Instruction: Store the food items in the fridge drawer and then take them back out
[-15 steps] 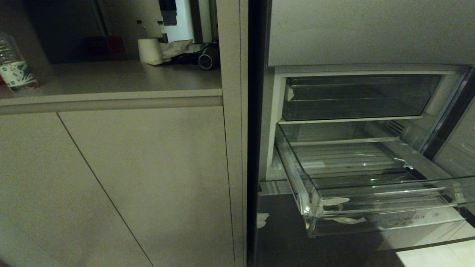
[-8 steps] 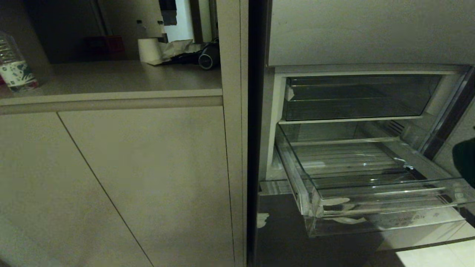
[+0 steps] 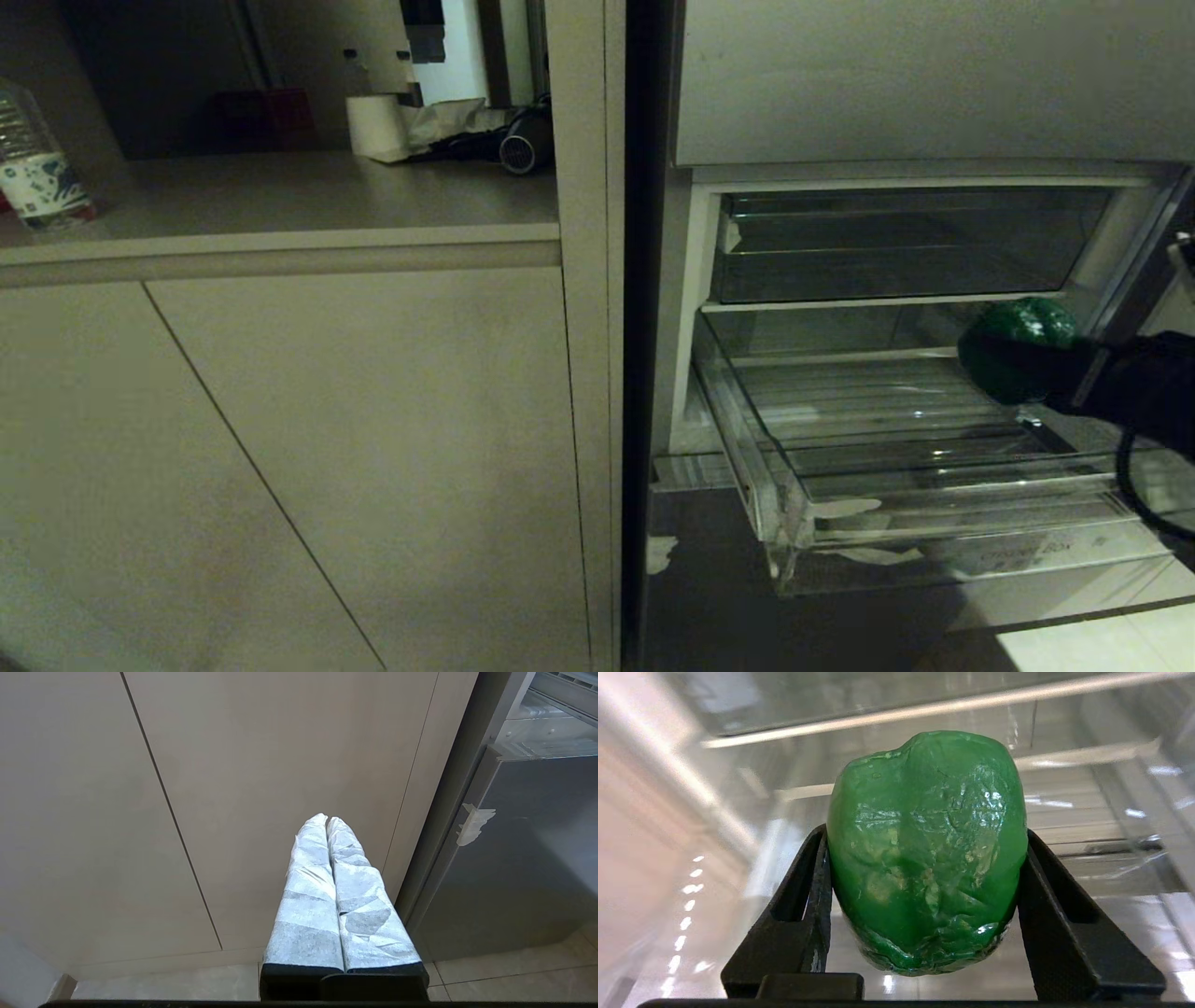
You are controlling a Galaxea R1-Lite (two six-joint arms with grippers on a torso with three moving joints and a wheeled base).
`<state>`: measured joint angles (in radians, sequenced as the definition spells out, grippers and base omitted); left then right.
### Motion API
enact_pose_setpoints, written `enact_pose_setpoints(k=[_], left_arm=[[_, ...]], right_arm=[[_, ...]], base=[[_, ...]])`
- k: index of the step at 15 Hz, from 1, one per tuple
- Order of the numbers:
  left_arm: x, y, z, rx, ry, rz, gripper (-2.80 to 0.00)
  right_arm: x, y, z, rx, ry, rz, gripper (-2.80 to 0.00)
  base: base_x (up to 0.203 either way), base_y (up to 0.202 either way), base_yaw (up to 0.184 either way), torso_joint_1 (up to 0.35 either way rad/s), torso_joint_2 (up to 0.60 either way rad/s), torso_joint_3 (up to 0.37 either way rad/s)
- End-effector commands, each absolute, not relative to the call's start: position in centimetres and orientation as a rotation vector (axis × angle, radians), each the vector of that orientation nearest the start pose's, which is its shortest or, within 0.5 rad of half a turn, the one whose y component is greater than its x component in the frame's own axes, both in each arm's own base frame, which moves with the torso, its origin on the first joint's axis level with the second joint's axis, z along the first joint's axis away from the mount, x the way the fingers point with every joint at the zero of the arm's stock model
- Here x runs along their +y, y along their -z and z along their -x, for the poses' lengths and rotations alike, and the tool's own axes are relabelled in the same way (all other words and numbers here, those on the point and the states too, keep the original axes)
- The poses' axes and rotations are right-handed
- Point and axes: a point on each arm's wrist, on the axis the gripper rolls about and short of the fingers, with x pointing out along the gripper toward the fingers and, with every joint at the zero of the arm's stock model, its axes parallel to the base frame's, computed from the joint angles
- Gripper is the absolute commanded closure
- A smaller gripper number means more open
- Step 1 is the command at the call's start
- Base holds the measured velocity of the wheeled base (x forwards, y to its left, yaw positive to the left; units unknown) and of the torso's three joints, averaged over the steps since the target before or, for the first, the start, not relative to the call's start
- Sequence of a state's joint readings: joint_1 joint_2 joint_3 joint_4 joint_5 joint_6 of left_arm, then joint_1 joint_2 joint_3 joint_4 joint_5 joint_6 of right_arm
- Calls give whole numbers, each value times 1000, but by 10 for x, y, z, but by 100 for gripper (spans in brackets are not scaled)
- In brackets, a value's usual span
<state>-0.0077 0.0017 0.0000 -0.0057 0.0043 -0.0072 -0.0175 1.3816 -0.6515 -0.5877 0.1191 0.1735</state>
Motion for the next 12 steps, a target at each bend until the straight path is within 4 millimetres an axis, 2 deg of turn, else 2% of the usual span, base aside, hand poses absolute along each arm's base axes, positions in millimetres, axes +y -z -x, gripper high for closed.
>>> enact_pose_setpoints(k=[1,2,3,6,11,12], left_arm=[[0,-76,23,-5,3,8,0],[0,-76,23,-5,3,8,0],[0,-76,23,-5,3,8,0],[0,-76,23,-5,3,8,0],[0,-76,23,-5,3,8,0],[0,-76,23,-5,3,8,0]], right_arm=[[-5,-187,-266,250,-70,-203,0],[-5,-187,-273,242,-68,-211,0],[-6,-187,-279,238,-66,-217,-280],[-6,-186,-288,237,-65,-233,-280],[-6,-192,-286,220,-65,-245,-280],[-6,-196,-280,206,-66,-245,0]], base=[[0,0,0,0,0,0],[0,0,0,0,0,0],[0,0,0,0,0,0],[0,0,0,0,0,0],[0,0,0,0,0,0],[0,0,0,0,0,0]])
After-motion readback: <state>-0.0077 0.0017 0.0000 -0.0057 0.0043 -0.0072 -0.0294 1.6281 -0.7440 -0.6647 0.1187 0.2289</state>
